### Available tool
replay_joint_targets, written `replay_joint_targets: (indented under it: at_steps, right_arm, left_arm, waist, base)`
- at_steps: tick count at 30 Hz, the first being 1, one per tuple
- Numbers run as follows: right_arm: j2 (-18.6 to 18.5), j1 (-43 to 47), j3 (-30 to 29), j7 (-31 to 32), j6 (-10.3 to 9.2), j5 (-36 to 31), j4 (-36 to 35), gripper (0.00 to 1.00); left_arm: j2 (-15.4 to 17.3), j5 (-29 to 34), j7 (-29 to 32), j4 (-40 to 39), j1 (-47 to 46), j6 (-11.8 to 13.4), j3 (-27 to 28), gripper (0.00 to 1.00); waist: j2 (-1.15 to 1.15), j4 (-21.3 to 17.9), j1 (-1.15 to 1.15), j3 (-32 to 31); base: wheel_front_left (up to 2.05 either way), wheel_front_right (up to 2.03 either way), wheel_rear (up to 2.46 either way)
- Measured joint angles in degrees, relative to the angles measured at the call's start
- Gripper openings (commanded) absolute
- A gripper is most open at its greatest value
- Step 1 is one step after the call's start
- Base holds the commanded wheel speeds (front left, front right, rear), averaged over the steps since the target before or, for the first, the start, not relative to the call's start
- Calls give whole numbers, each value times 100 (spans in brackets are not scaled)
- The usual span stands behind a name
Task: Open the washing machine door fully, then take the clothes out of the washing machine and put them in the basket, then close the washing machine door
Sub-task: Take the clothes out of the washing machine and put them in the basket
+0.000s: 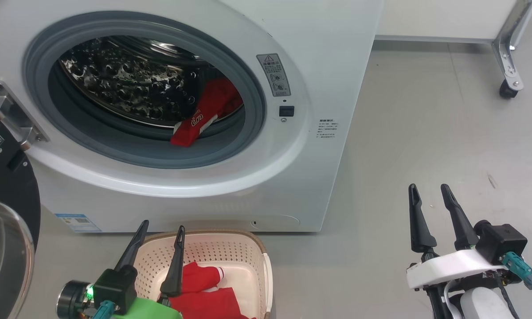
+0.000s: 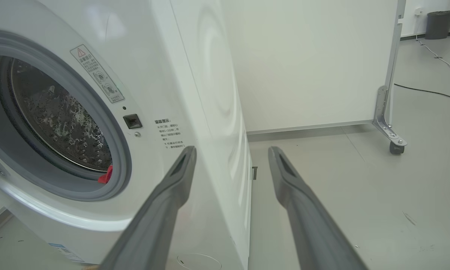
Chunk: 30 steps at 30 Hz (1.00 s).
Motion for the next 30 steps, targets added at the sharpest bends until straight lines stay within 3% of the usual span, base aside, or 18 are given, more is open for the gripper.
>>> replay_joint_targets:
  at_steps: [19, 30]
  right_arm:
    - [-1, -13, 131, 1, -2, -60, -165, 100]
    - [8, -201, 305, 1, -2, -107, -243, 100]
  left_arm:
    - [32, -19, 2, 65, -73, 24, 137, 100]
    - [370, -45, 528, 265, -1042, 15, 441, 100]
  waist:
    - [0, -320, 0, 641]
    - [0, -598, 0, 1225]
  base:
    - [0, 0, 0]
    - [0, 0, 0]
